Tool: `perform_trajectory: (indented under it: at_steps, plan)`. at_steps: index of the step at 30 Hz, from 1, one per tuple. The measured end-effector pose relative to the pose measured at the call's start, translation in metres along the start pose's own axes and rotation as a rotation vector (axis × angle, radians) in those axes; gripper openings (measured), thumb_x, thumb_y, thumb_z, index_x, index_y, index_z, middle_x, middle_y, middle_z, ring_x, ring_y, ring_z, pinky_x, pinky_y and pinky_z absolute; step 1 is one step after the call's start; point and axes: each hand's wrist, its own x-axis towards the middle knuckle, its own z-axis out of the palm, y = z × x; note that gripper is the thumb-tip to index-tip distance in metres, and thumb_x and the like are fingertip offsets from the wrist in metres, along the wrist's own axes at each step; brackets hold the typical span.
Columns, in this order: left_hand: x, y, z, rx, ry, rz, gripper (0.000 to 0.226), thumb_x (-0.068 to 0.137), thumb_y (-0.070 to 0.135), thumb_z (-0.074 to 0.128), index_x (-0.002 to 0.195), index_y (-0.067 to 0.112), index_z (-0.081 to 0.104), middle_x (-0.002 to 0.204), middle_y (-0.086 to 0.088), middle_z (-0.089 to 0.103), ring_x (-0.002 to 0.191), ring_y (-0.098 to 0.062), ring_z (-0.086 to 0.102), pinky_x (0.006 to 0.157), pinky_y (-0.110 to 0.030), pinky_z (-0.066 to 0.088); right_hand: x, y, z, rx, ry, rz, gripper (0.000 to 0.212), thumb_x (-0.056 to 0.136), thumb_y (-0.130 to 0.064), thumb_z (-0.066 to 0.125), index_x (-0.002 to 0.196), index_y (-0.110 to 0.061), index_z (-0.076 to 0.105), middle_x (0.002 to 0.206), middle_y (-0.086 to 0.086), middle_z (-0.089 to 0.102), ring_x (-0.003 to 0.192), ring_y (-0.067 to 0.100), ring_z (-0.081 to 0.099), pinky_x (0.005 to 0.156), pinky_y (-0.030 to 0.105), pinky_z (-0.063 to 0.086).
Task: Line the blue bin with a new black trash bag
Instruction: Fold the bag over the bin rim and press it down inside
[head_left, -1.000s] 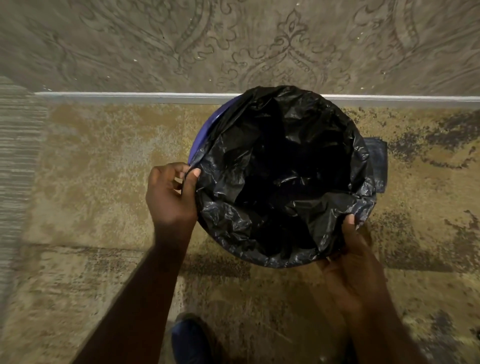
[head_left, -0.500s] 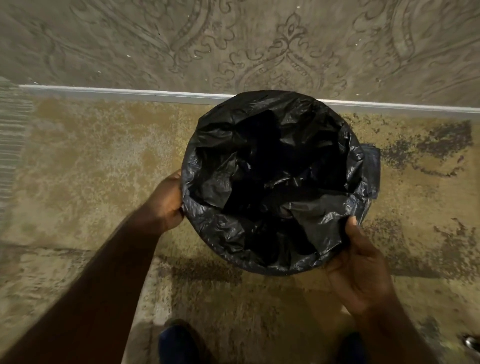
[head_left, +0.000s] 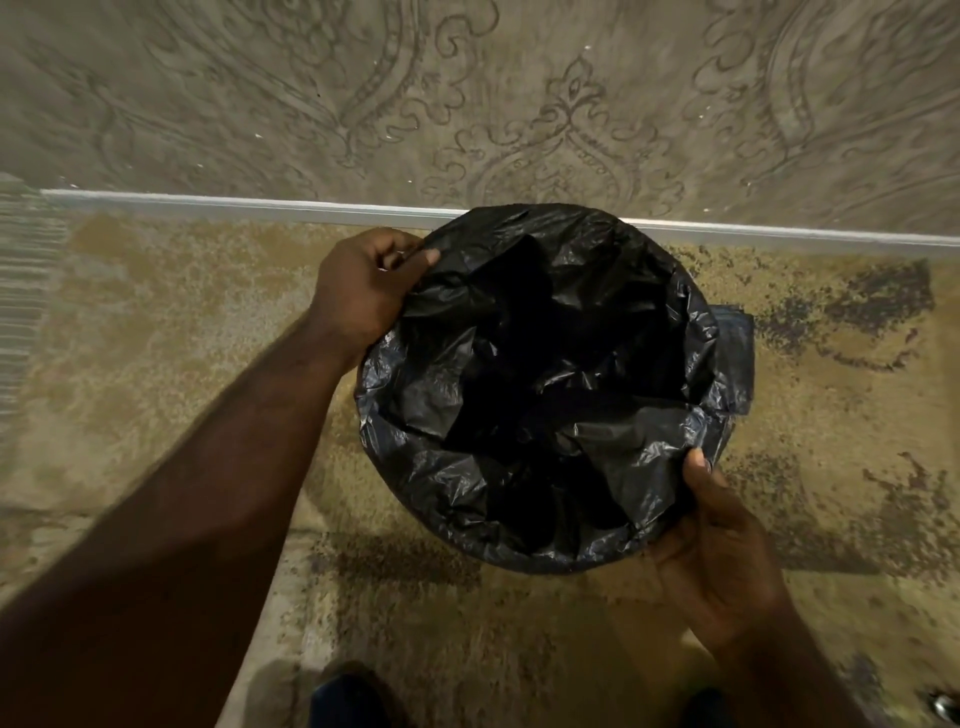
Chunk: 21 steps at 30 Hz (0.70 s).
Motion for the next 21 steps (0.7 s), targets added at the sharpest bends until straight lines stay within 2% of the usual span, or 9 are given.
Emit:
perform_trajectory:
  at_steps: [2,5,8,10,12,15,17,19,21]
  plan:
    - [0.002,-0.003,0.001,-0.079,0.027,-0.002,0.015,0.083,0.026,0.072,0.086,0.011,0.074,0.063,-0.001,0.056,0.066,-0.018,0.051,0.068,-0.034,0.046,0.002,-0.002,-0.001,0.001,0.012,0.001,0.042,0.09,-0.024,0.053,0.125,-0.004,0.061,0.12,0.013,0.07,0.111,0.024,0.068,0.085,0.037,0.059]
    - [0.001,-0.009,-0.002,-0.113,0.159,0.001,0.021,0.08,0.033,0.073,0.08,0.012,0.078,0.075,-0.007,0.072,0.069,-0.014,0.062,0.072,-0.04,0.055,0.004,-0.004,-0.003,0.01,0.014,-0.002,0.036,0.094,-0.022,0.051,0.123,-0.003,0.062,0.113,0.012,0.073,0.105,0.023,0.071,0.077,0.034,0.061]
    - [0.009,-0.011,-0.005,-0.109,0.179,-0.029,0.015,0.08,0.03,0.074,0.071,0.018,0.076,0.071,-0.004,0.072,0.067,-0.013,0.061,0.071,-0.035,0.054,0.005,-0.005,-0.003,0.003,0.014,-0.013,0.031,0.095,-0.021,0.049,0.117,-0.005,0.066,0.108,0.01,0.075,0.1,0.021,0.072,0.073,0.031,0.06]
    - [0.013,-0.009,-0.001,-0.21,0.14,-0.144,0.019,0.083,0.027,0.073,0.066,0.018,0.072,0.066,-0.003,0.068,0.065,-0.015,0.058,0.068,-0.031,0.051,0.006,-0.005,-0.004,-0.023,0.025,-0.018,0.027,0.097,-0.02,0.048,0.111,-0.008,0.068,0.106,0.009,0.075,0.098,0.021,0.073,0.073,0.031,0.06]
    - [0.016,-0.008,0.002,-0.361,0.095,-0.303,0.019,0.086,0.025,0.071,0.07,0.015,0.071,0.069,-0.005,0.069,0.065,-0.018,0.06,0.067,-0.03,0.054,0.006,-0.007,-0.002,-0.048,0.038,-0.019,0.028,0.098,-0.019,0.047,0.111,-0.007,0.068,0.106,0.011,0.075,0.098,0.022,0.073,0.074,0.033,0.061]
    - [0.02,-0.011,-0.002,-0.518,-0.103,-0.614,0.017,0.091,0.023,0.064,0.087,0.007,0.069,0.084,-0.014,0.07,0.073,-0.026,0.066,0.065,-0.035,0.06,0.006,-0.007,0.0,-0.094,0.092,-0.032,0.039,0.098,-0.022,0.046,0.129,-0.001,0.058,0.125,0.019,0.066,0.116,0.031,0.064,0.097,0.045,0.053]
    - [0.013,-0.018,-0.004,-0.526,-0.273,-0.787,0.025,0.094,0.021,0.055,0.084,0.003,0.069,0.082,-0.016,0.069,0.066,-0.027,0.07,0.056,-0.036,0.061,0.006,-0.004,0.001,-0.113,0.104,-0.048,0.043,0.099,-0.024,0.045,0.133,0.0,0.054,0.13,0.021,0.062,0.121,0.034,0.06,0.103,0.047,0.047]
    - [0.005,-0.032,-0.002,-0.543,-0.312,-0.817,0.037,0.097,0.021,0.048,0.075,0.004,0.072,0.076,-0.016,0.069,0.055,-0.026,0.07,0.049,-0.033,0.058,0.006,-0.001,0.005,-0.131,0.122,-0.087,0.041,0.1,-0.027,0.045,0.131,-0.003,0.057,0.126,0.018,0.066,0.118,0.032,0.063,0.102,0.046,0.048]
    - [-0.006,-0.041,-0.002,-0.661,-0.281,-0.765,0.044,0.099,0.022,0.045,0.071,0.011,0.076,0.07,-0.012,0.072,0.055,-0.024,0.07,0.049,-0.03,0.056,0.008,0.004,0.008,-0.128,0.141,-0.127,0.04,0.101,-0.03,0.045,0.128,-0.006,0.06,0.124,0.016,0.067,0.114,0.031,0.065,0.1,0.047,0.05]
